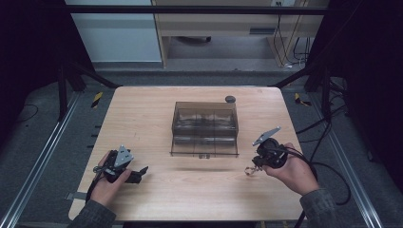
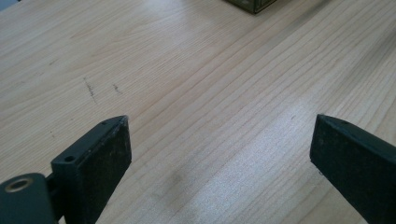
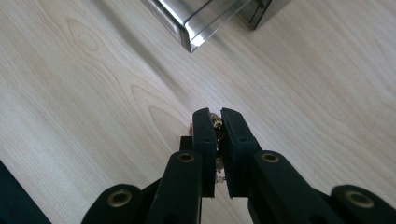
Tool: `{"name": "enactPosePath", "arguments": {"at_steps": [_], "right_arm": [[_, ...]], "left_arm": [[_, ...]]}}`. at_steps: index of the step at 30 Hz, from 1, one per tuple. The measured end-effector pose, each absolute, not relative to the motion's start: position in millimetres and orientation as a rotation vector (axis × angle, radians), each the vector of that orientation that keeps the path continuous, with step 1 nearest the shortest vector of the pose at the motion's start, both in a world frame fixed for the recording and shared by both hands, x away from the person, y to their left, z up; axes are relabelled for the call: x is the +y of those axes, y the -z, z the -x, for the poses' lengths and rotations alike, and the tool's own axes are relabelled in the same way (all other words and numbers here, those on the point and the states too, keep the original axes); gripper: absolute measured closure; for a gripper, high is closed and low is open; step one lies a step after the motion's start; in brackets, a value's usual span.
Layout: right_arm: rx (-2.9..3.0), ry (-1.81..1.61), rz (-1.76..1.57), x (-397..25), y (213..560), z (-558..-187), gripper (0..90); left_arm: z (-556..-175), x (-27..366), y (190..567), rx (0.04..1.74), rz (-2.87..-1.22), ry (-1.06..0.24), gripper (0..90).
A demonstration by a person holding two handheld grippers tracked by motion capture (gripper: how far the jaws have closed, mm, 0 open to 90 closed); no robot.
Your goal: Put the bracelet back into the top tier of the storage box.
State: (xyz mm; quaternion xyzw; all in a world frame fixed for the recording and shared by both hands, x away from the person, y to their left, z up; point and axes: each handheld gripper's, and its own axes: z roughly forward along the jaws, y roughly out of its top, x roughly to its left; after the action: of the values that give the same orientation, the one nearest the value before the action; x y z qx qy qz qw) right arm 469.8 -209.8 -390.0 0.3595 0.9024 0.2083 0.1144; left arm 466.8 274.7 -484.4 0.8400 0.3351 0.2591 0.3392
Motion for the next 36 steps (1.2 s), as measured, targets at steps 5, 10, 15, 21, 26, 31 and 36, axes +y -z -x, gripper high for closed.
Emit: {"name": "enactPosePath", "arguments": {"at_steps": [5,10,15,21,26,31,36], "right_arm": [[2.630,-0.629,-1.050,-208.5,375.5,-470.9,85.6],[2.620,-0.640,-1.043,-207.7,361.6,-472.2,85.6],[2.601,-0.649,-1.027,-206.2,348.0,-474.5,85.6],[2.574,-0.681,-1.018,-201.0,330.4,-479.3,85.6],[2.552,-0.710,-1.014,-197.4,319.5,-483.8,85.6],[2.531,-0.728,-1.014,-197.3,309.9,-488.6,85.6],[2.512,-0.750,-1.012,-196.2,301.6,-492.0,85.6]], "left_arm": [[-466.4,274.4,484.2,0.872,-2.187,-0.678,5.2],[-466.5,274.5,484.3,0.871,-2.187,-0.678,5.2],[-466.4,274.4,484.4,0.871,-2.189,-0.679,5.2],[-466.5,274.3,484.5,0.870,-2.192,-0.678,5.2],[-466.2,274.0,484.4,0.865,-2.194,-0.679,5.1],[-466.5,274.1,484.6,0.864,-2.196,-0.677,5.1],[-466.5,273.8,484.9,0.862,-2.197,-0.674,5.1]]}}
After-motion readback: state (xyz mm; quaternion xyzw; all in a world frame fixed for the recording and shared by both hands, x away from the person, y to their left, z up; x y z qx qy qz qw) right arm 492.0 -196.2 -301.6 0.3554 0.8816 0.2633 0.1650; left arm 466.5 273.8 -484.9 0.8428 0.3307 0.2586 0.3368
